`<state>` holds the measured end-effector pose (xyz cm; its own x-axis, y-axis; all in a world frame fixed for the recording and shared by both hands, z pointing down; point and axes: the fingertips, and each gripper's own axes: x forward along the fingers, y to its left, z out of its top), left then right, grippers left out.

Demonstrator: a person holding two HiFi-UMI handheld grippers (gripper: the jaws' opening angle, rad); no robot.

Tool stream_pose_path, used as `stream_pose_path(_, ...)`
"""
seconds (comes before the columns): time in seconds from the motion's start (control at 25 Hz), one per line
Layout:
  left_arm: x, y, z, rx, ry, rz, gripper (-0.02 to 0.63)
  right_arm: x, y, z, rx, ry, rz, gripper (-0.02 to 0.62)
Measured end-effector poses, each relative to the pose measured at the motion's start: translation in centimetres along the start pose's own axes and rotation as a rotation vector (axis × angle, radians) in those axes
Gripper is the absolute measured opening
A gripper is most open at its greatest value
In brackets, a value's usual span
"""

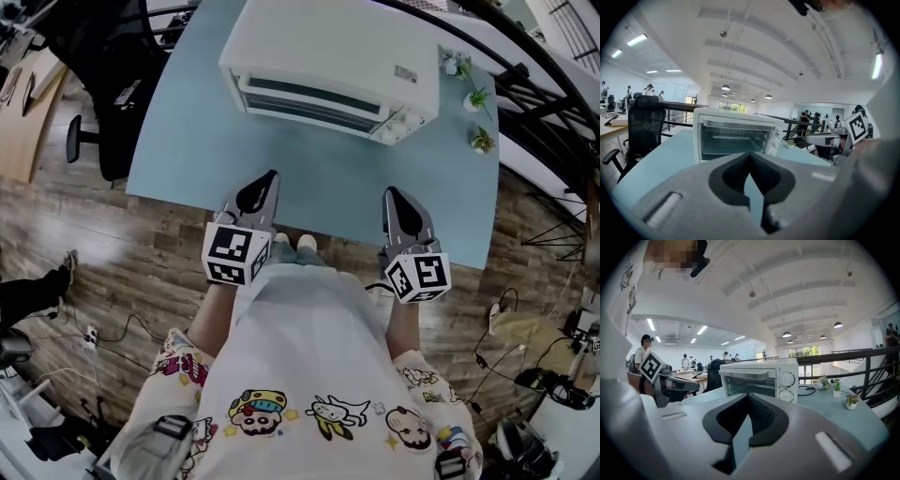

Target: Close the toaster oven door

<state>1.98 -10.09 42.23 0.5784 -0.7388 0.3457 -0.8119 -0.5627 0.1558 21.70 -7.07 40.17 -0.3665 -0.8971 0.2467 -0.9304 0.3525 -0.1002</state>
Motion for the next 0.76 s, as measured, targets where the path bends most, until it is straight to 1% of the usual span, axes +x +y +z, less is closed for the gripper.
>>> stream_pose_path(0.24,-0.11,0.67,0.23,0.004,-0.004,0.016,-0.003,0.07,-0.01,-0.01,0.003,0.0,-0.002,0.009)
stream_pose_path(0.76,0.16,0.82,0.34,0.021,-0.004,0.022,-0.003,0.19,-0.34,-0.01,0.001,-0.002,0.002,0.009)
